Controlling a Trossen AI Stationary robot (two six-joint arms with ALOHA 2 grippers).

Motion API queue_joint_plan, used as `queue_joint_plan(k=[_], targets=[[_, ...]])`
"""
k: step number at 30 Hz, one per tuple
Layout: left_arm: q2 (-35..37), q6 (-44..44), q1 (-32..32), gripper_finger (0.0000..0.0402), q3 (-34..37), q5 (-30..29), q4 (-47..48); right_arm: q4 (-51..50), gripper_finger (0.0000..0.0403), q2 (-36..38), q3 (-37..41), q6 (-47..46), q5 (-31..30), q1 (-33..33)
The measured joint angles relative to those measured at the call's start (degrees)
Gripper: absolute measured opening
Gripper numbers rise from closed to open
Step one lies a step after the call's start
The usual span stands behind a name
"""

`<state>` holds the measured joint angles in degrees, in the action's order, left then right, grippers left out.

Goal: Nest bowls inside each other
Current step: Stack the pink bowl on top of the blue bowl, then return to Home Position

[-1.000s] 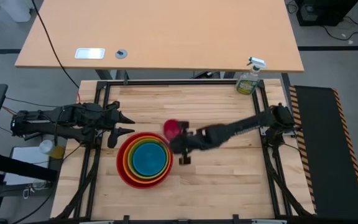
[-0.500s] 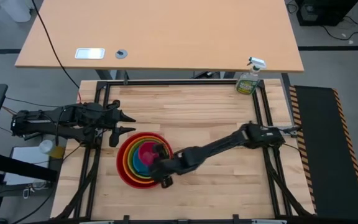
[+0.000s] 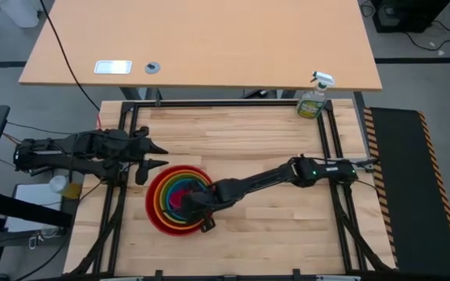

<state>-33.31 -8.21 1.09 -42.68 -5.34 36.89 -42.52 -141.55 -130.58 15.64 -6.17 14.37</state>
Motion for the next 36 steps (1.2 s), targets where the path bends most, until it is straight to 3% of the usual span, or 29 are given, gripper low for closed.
queue_joint_plan(k=[6, 10, 15, 22, 29, 36], targets=[[1.6, 1.5, 0.1, 0.0176, 0.0, 0.0, -0.5, -5.3, 0.0169, 4.6, -2.4, -3.1, -0.3, 0.4], [3.2, 1.7, 0.2, 0.0176, 0.0, 0.0, -0.8, -8.4, 0.0170, 6.5, -2.5, -6.5, -0.5, 1.0], [3.9, 0.6, 0.2, 0.0176, 0.0, 0.0, -0.6, -5.7, 0.0169, 5.4, -2.3, -5.3, -4.6, 2.1], [3.7, -1.0, 0.2, 0.0176, 0.0, 1.5, 2.4, -4.7, 0.0169, 4.7, -1.2, -5.7, -4.7, 1.8], [6.6, 0.3, 3.7, 0.0176, 0.0, 1.3, -0.9, -11.8, 0.0163, 8.8, -1.0, -7.4, -6.8, 1.8], [9.7, -0.3, 8.0, 0.0176, 0.8, -0.6, -4.1, -11.0, 0.0147, 14.2, 8.1, -9.6, -7.5, -1.3]])
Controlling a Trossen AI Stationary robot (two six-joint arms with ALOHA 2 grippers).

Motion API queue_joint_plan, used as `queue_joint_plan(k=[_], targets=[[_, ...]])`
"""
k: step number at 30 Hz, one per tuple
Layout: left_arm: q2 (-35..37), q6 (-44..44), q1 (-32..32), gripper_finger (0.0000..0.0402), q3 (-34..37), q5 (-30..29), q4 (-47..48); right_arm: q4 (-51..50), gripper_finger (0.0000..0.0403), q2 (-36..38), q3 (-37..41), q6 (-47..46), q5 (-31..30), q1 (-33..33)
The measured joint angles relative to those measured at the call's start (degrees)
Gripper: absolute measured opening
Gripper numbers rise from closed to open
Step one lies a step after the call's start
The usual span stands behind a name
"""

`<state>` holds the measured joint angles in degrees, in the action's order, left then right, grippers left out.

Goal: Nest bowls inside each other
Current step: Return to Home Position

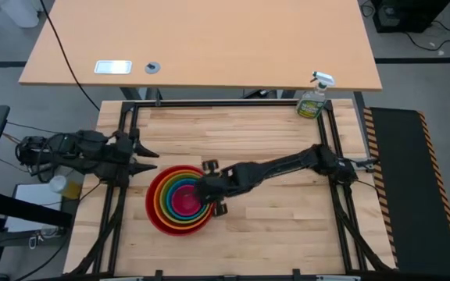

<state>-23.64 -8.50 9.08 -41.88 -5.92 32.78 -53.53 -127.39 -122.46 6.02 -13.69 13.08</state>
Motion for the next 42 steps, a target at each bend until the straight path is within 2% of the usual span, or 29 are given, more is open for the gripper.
queue_joint_plan(k=[6, 11, 19, 24, 31, 37, 42], targets=[[2.5, -1.5, 2.8, 0.0176, 11.8, -2.2, -10.2, 12.9, 0.0135, 12.3, 21.5, -3.0, 0.0, -3.7], [3.1, -2.7, 3.3, 0.0176, 19.5, -2.4, -18.4, 26.5, 0.0132, 27.4, 41.8, -6.2, -1.4, -6.3], [4.4, -0.6, 6.1, 0.0176, 29.8, -2.4, -41.7, 47.2, 0.0132, 51.3, 71.3, -8.8, -1.2, -10.1], [5.7, 0.7, 7.2, 0.0176, 33.0, -2.5, -45.0, 57.4, 0.0132, 64.6, 86.9, -10.3, -0.7, -12.2], [9.2, 2.6, 7.1, 0.0176, 33.8, -2.7, -44.3, 67.6, 0.0132, 80.8, 103.0, -15.1, 1.8, -17.7], [10.2, 2.2, 7.4, 0.0176, 33.8, -2.8, -41.3, 71.4, 0.0132, 90.0, 111.2, -17.9, 3.0, -19.7], [10.2, 0.5, 8.5, 0.0176, 35.7, -4.4, -40.8, 72.6, 0.0132, 96.2, 116.2, -18.5, 0.7, -19.7]])
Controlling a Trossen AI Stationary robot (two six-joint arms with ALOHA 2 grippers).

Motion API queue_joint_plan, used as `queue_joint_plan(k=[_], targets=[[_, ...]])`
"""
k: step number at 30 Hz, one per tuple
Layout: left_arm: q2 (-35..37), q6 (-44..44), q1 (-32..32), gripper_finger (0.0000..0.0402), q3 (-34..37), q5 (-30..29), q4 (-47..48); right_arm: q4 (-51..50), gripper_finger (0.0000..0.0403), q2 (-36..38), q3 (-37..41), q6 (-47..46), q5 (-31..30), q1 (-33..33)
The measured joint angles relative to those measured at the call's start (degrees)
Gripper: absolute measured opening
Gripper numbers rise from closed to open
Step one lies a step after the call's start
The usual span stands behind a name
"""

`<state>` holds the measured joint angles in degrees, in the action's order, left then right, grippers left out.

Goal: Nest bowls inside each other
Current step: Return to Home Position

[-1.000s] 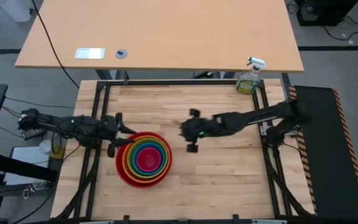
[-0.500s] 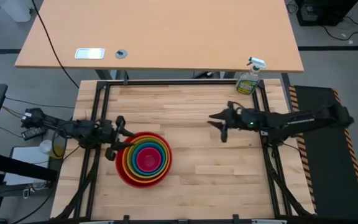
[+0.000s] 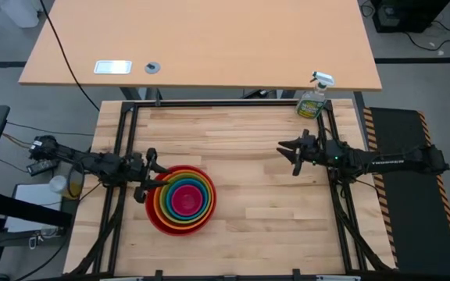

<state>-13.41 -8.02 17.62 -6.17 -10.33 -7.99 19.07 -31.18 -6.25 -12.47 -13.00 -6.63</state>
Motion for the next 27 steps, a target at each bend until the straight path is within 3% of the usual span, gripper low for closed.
queue_joint_plan(k=[9, 15, 19, 27], targets=[[0.1, -0.6, 3.1, 0.0176, 4.3, -5.5, -1.8, 0.5, 0.0132, 10.1, 4.0, 2.1, 0.5, 0.0], [0.1, 2.1, 7.2, 0.0176, 4.4, -12.1, -1.1, -9.1, 0.0132, 19.0, 4.2, 2.7, -2.4, 0.0], [0.1, 2.8, 9.1, 0.0176, 5.7, -13.2, -1.0, -15.4, 0.0132, 23.4, 4.5, -0.1, -2.4, 0.0], [-0.1, 0.9, 9.6, 0.0176, 5.7, -13.6, 0.9, -14.7, 0.0132, 25.4, 5.8, -4.1, -4.6, 0.0]])
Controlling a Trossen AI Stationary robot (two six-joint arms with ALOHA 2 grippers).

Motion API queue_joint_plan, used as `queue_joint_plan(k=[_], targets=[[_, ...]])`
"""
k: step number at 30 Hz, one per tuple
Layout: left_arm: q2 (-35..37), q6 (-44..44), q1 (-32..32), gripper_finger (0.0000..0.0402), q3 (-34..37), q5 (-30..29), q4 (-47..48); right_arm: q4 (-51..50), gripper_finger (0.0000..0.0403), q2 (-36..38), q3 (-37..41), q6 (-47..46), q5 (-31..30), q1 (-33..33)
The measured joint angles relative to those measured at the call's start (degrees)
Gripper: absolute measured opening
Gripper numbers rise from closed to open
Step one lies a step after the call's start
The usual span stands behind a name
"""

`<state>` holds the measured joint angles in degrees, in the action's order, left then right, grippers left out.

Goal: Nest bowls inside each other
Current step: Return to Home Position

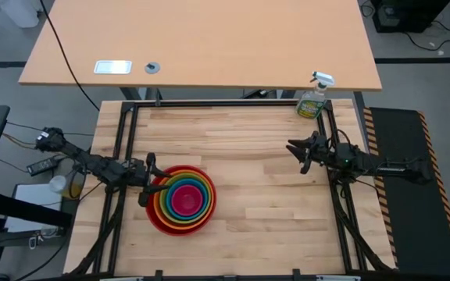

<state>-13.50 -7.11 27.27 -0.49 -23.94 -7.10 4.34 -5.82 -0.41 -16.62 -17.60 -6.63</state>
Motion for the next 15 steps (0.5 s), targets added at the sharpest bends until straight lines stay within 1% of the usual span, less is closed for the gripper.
queue_joint_plan(k=[6, 10, 15], targets=[[0.1, 2.2, -0.2, 0.0176, 0.0, -0.3, -3.0, 0.0, 0.0133, -0.1, 0.0, 1.8, -0.3, 0.0], [0.0, -0.7, -0.2, 0.0176, 0.0, -0.3, -2.9, 0.0, 0.0133, -0.2, 0.0, 1.7, -0.3, 0.0], [0.0, -1.1, -0.2, 0.0176, 0.0, -0.3, -2.8, 0.0, 0.0133, -0.2, 0.0, 1.7, -0.3, 0.0]])
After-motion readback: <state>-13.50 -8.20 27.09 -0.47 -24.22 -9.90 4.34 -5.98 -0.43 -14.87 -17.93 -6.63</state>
